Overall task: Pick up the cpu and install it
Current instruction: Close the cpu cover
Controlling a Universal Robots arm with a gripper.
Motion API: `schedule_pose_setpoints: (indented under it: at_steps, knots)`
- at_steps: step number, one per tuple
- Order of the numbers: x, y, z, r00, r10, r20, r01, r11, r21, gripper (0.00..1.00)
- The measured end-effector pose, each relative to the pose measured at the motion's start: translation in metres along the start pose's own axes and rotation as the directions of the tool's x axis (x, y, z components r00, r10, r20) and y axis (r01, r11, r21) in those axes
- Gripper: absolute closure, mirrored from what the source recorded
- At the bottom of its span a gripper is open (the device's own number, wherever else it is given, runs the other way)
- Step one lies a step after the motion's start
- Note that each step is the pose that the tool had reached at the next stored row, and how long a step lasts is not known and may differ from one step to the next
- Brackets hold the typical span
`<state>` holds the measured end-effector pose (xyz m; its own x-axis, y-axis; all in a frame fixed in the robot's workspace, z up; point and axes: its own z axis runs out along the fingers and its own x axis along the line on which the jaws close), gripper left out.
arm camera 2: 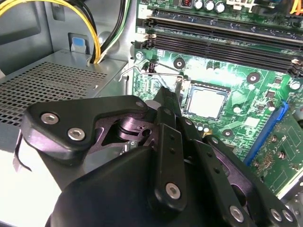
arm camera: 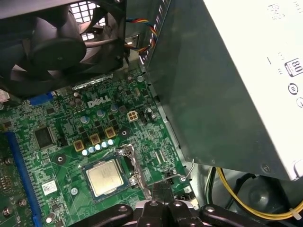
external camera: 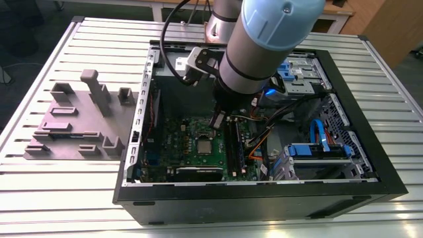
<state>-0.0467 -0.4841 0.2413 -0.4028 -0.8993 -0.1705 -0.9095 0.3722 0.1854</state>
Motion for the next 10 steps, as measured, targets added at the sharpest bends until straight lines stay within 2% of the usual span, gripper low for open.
schedule_pose_setpoints:
  at_steps: [10]
  knots:
    - [0.0015, -0.0006, -0.0003, 1.0, 0.0, 0.0, 0.0, 1.0, 0.0, 0.9]
